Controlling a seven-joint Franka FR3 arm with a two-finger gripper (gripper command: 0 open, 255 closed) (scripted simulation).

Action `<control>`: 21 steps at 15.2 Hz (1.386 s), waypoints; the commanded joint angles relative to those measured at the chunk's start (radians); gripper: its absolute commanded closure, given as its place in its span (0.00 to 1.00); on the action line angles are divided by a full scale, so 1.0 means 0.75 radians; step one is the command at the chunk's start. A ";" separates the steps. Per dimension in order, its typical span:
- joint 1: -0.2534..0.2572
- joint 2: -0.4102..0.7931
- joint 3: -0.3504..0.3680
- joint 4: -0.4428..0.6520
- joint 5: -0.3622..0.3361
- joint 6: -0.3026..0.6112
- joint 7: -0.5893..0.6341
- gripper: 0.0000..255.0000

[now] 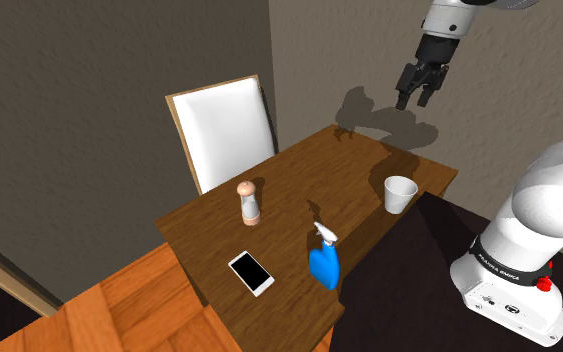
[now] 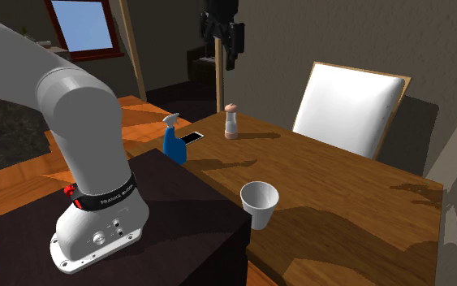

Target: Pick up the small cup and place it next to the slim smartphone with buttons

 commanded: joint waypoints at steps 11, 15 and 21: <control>-0.075 0.272 -0.288 -0.252 -0.104 0.494 -0.298 0.00; -0.060 0.451 -0.411 -0.272 -0.090 0.679 -0.429 0.00; 0.059 0.799 -0.633 -0.235 0.107 0.940 -0.732 0.00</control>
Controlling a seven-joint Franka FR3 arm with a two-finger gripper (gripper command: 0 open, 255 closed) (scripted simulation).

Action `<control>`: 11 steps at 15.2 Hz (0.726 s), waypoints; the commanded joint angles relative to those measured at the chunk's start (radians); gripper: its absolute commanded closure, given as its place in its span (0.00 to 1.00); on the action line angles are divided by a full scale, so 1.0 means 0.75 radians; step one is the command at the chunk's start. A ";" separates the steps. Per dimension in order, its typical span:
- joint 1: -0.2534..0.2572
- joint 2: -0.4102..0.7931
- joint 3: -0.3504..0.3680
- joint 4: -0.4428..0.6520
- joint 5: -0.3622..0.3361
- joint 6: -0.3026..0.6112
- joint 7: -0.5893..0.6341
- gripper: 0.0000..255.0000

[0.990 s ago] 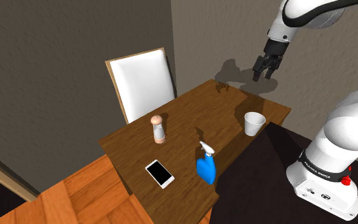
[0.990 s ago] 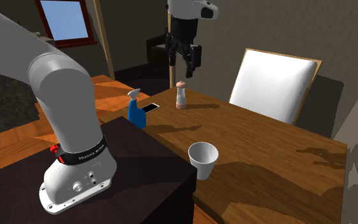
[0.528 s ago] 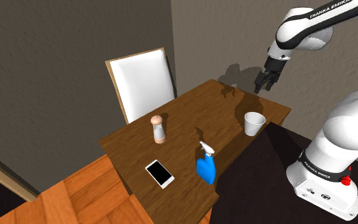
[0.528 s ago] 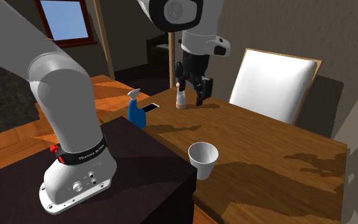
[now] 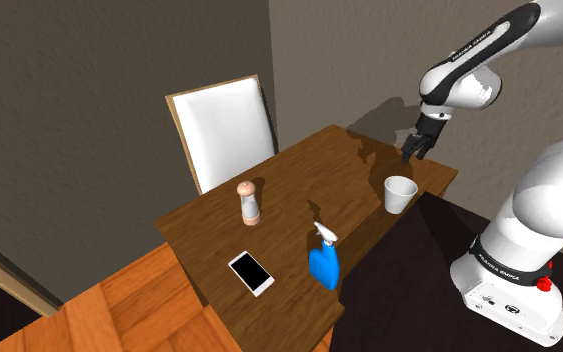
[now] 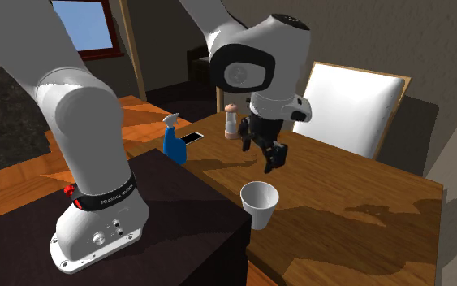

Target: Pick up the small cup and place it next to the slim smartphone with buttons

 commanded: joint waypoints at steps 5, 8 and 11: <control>0.153 0.479 -0.159 0.137 0.593 0.153 -0.563 0.00; 0.046 0.715 -0.054 0.244 0.900 0.144 -0.839 0.00; -0.033 0.821 0.026 0.297 1.021 0.149 -0.946 0.00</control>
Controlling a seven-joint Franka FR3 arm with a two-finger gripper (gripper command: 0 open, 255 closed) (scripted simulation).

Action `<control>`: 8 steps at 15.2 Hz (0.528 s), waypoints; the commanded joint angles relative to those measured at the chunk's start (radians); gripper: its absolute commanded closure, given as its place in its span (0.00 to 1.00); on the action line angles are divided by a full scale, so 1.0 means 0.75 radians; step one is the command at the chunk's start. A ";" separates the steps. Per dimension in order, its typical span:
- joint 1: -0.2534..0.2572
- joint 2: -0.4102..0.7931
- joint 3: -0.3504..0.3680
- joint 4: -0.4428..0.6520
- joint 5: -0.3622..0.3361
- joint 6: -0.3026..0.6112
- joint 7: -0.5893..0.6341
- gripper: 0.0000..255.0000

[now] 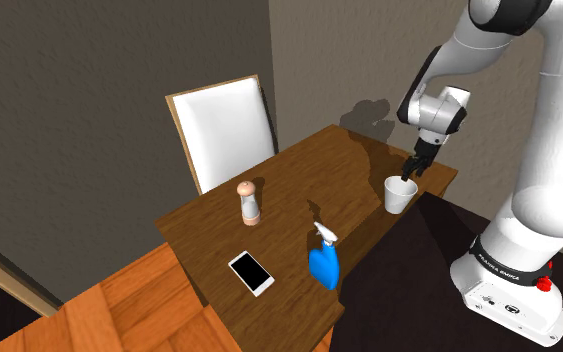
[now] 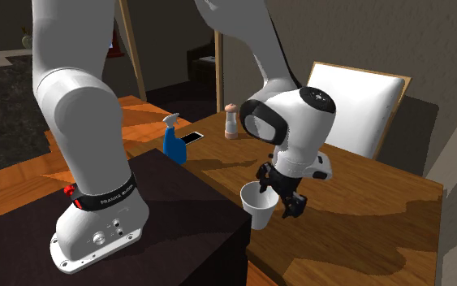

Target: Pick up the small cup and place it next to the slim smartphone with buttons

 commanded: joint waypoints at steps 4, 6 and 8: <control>-0.066 0.114 0.101 0.036 0.165 0.035 -0.123 0.00; -0.093 0.167 0.150 0.056 0.238 0.054 -0.173 0.00; -0.094 0.167 0.151 0.056 0.238 0.054 -0.173 0.00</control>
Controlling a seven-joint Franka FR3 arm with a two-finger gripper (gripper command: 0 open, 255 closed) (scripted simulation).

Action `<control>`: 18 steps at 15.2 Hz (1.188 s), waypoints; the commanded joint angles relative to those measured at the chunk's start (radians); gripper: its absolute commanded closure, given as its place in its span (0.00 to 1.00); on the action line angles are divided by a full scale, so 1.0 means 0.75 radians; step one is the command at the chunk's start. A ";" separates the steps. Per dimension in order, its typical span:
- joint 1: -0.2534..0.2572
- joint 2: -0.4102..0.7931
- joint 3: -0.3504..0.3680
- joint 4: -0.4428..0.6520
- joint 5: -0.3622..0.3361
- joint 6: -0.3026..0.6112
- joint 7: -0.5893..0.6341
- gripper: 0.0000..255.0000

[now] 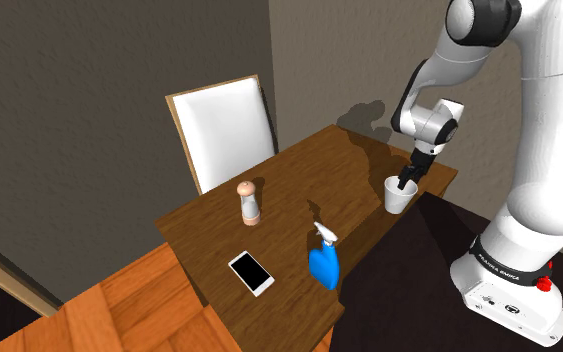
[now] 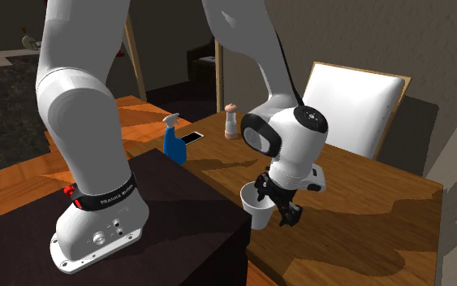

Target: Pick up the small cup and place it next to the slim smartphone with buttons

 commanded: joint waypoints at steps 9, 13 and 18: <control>-0.004 0.007 0.007 0.002 0.010 0.003 -0.007 1.00; -0.004 0.007 0.007 0.003 0.010 0.003 -0.007 1.00; 0.023 -0.038 -0.029 -0.017 -0.045 -0.008 0.037 1.00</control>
